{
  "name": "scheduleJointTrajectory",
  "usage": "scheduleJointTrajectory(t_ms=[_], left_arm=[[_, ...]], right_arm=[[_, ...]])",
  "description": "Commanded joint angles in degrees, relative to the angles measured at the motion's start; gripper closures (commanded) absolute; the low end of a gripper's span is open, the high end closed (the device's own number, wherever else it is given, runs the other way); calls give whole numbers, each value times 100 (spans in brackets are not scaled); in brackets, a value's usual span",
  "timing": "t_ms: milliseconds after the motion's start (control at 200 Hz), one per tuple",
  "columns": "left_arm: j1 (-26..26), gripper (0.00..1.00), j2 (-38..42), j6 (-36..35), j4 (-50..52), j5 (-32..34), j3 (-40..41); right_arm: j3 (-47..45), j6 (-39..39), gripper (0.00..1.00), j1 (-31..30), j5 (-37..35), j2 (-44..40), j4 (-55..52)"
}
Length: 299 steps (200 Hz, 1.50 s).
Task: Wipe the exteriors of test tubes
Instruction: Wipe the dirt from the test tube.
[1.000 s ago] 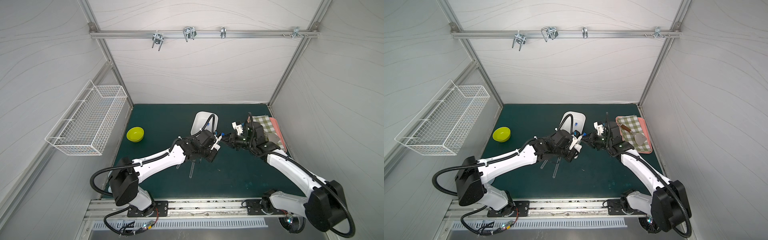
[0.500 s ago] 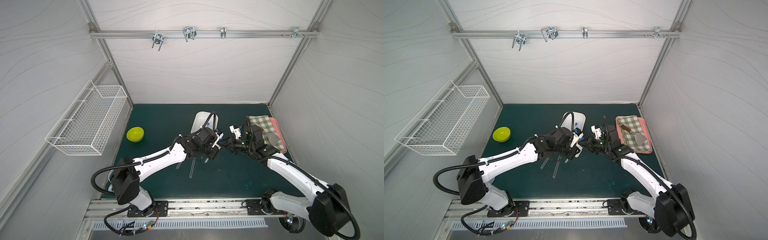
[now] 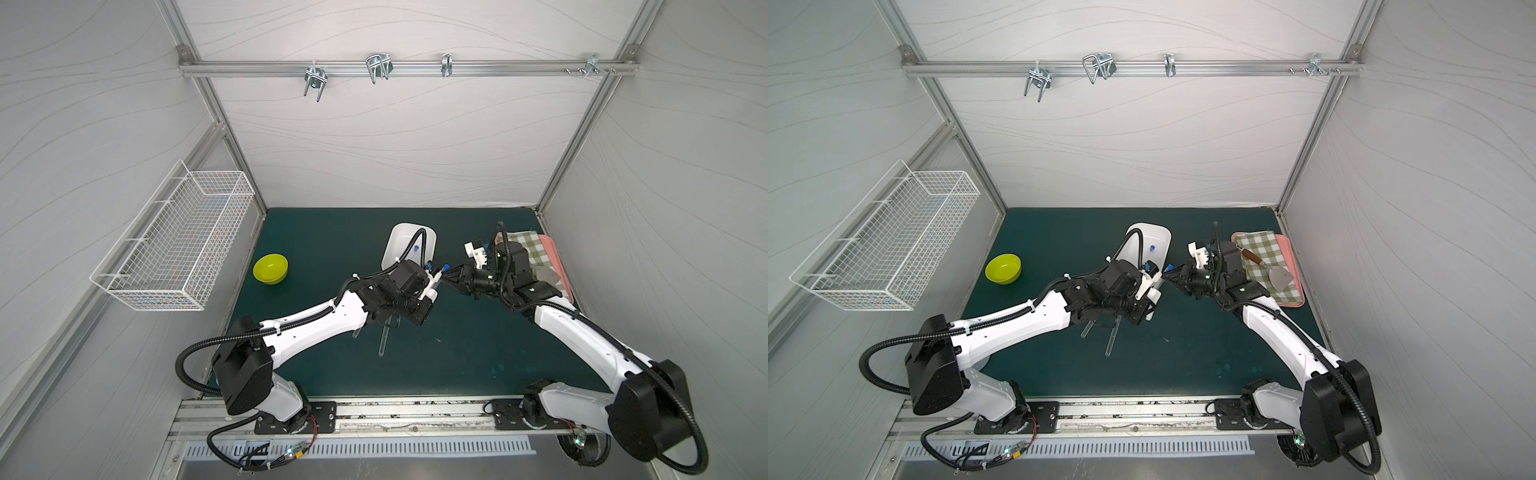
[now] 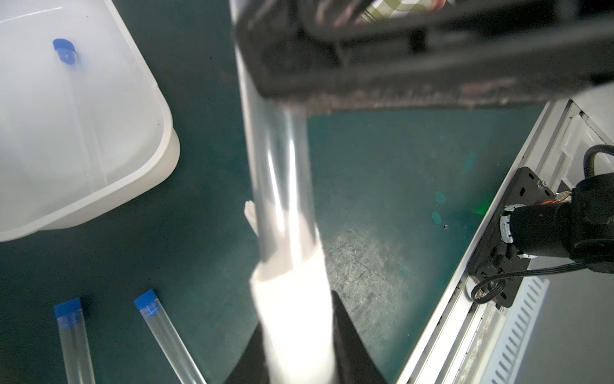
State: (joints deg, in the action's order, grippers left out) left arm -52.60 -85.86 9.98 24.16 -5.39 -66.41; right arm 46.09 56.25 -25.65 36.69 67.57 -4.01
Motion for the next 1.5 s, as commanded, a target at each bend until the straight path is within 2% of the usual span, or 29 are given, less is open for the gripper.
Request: scheduleJointTrajectory(t_ms=[0, 225, 640, 830, 1336, 1491], left_arm=[[51, 75, -47, -176, -106, 121, -460], [90, 75, -176, -218, -19, -4, -647], [91, 75, 252, 91, -91, -73, -104], [91, 75, 324, 21, -149, 35, -53], [150, 74, -272, -343, -120, -4, -858], [147, 74, -106, -211, -21, -84, -591]], right_arm=[[-156, 194, 96, -242, -66, -245, -12], [-329, 282, 96, -399, -275, -367, 23], [311, -167, 96, 319, 123, -12, -300], [160, -75, 96, 288, 160, -97, -216], [-146, 159, 95, -72, -97, -407, -143], [76, 50, 95, 114, -25, -147, -102]])
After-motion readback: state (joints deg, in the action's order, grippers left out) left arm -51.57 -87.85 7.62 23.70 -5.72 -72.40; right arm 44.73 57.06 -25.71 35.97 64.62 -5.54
